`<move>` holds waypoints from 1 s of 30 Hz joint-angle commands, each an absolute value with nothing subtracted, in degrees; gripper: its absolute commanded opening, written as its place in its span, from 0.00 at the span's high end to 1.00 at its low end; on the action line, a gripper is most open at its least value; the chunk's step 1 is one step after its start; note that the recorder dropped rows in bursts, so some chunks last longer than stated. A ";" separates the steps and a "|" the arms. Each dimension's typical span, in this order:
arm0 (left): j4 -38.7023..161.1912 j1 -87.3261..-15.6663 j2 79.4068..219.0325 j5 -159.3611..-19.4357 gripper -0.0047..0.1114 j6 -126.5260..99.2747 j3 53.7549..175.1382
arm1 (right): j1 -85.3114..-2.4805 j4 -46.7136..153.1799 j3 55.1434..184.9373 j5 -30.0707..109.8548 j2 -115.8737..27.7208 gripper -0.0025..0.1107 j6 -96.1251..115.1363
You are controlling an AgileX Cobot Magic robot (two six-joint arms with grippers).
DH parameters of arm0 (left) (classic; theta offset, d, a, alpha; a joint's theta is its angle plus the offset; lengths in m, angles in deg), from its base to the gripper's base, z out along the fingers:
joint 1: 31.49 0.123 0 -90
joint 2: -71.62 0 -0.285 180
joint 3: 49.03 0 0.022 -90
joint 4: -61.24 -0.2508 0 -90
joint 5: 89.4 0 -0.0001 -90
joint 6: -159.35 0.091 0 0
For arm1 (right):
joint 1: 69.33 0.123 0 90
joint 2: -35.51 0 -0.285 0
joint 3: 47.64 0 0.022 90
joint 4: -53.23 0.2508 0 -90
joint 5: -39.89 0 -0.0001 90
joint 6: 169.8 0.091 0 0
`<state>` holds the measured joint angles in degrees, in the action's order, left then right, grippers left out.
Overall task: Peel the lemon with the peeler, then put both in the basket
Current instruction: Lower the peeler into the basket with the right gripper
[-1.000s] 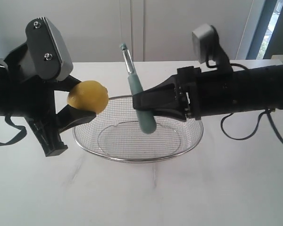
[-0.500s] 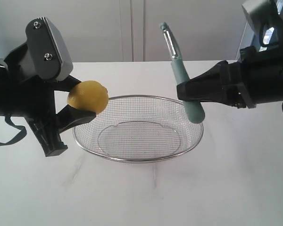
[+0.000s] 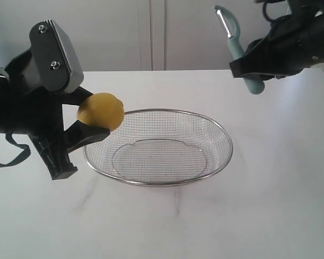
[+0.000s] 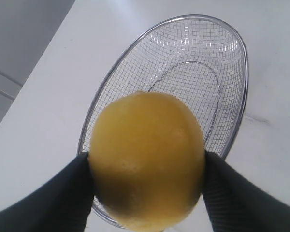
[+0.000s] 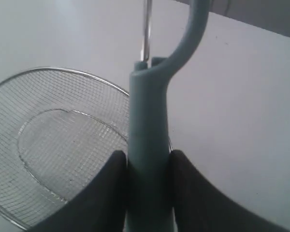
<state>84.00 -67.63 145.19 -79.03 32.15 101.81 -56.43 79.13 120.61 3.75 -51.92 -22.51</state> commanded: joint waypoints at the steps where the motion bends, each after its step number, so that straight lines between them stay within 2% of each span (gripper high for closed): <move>1: 84.95 -67.57 144.84 -78.69 0.96 31.65 101.75 | -50.87 68.99 122.55 3.95 -58.68 0.98 -14.59; 6: 87.35 -67.57 144.84 -78.66 0.96 31.65 101.75 | -46.67 68.99 122.55 8.78 -70.19 0.98 -14.59; 12: 87.35 -67.57 144.84 -78.66 0.96 31.65 101.75 | -45.85 68.99 122.55 10.58 -77.77 0.98 -14.59; 30: 87.35 -67.57 144.84 -78.66 0.96 31.65 101.75 | -42.84 69.49 122.55 11.74 -82.35 0.98 -14.88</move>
<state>85.82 -67.63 145.19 -78.69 32.15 101.81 -43.52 69.43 122.35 10.94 -81.71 -14.78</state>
